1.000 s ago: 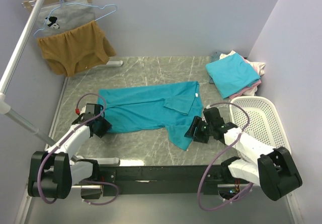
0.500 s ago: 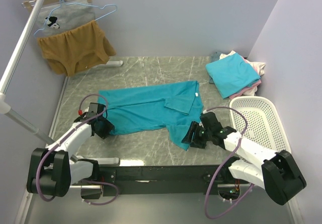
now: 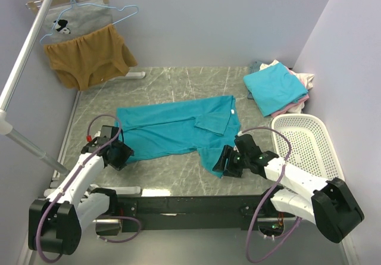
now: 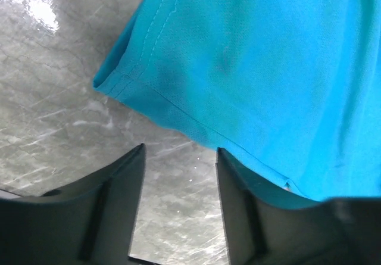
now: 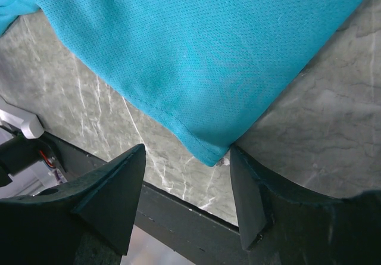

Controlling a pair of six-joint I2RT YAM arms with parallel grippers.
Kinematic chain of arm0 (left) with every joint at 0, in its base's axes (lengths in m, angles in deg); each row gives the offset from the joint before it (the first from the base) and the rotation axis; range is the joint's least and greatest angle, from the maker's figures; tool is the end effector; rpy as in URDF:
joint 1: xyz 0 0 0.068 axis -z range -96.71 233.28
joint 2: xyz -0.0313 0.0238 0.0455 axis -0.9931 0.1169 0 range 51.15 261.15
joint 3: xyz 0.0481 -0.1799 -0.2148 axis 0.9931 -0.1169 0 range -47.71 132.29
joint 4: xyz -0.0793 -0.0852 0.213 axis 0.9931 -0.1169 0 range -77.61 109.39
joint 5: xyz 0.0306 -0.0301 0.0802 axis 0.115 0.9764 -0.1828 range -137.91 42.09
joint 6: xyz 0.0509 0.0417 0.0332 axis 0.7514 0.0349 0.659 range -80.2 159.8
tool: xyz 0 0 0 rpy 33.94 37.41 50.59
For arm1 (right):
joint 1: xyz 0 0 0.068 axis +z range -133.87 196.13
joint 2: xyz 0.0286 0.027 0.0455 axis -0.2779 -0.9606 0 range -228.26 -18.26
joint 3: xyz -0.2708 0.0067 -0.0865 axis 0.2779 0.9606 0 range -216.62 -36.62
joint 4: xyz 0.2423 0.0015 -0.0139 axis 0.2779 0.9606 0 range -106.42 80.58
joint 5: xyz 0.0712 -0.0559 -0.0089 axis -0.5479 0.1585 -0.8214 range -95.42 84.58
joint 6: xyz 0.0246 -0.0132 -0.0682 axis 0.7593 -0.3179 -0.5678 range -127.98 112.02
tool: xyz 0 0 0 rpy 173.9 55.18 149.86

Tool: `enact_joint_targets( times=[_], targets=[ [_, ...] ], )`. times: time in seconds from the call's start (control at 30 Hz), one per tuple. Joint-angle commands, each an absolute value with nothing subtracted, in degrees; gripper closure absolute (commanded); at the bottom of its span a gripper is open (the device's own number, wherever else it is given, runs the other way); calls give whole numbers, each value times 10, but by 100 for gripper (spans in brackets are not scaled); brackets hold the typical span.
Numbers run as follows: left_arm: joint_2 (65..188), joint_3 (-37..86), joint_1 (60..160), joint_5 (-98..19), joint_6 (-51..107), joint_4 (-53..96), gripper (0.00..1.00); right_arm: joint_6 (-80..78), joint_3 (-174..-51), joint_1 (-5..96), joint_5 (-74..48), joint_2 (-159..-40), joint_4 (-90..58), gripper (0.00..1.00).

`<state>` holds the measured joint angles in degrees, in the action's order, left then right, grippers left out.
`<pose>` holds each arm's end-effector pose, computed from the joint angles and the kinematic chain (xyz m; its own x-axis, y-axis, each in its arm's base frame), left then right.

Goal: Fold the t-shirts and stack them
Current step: Grap the side of the flattened tshirt closest away from the robot with both arms, then fold the other side of the tshirt into a rectangle

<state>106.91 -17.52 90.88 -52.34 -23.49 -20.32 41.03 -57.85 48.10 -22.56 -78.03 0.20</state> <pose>0.1495 -0.0152 0.1755 -0.4938 -0.8327 -0.2505 -0.7596 0.5533 -0.3420 0.1349 0.1055 0.1497 -0.9464 0.2596 -0.1922 0.1000 0.8012 0.5899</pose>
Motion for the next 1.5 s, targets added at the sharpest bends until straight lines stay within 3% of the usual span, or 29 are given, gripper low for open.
enact_joint_targets(
  times=[0.0,0.33,0.47,0.57,0.6,0.63,0.7,0.73,1.03,1.3,1.47],
  targets=[
    [1076,-189,911,-544,-260,-189,48,412,-575,491,-206,-783,19,34],
    [1193,-178,910,-580,-247,-155,48,411,-586,491,-208,-822,4,33],
    [1208,-184,910,-583,-237,-142,55,409,-589,492,-211,-832,0,40],
    [1208,-191,909,-585,-234,-137,63,408,-589,492,-211,-837,-1,62],
    [1201,-194,909,-583,-232,-130,69,408,-591,491,-211,-838,0,78],
    [1198,-200,909,-579,-231,-128,75,407,-596,491,-206,-838,4,88],
    [1187,-206,908,-575,-228,-123,94,404,-598,492,-201,-832,11,100],
    [1183,-209,908,-571,-224,-122,99,403,-602,492,-198,-826,12,100],
    [1148,-206,908,-547,-223,-124,99,370,-671,489,-130,-711,77,100],
    [1155,-127,908,-580,-182,-155,99,321,-738,476,-92,-761,87,100],
    [1184,-83,908,-619,-144,-158,94,284,-778,441,-55,-800,91,100]
  ],
)
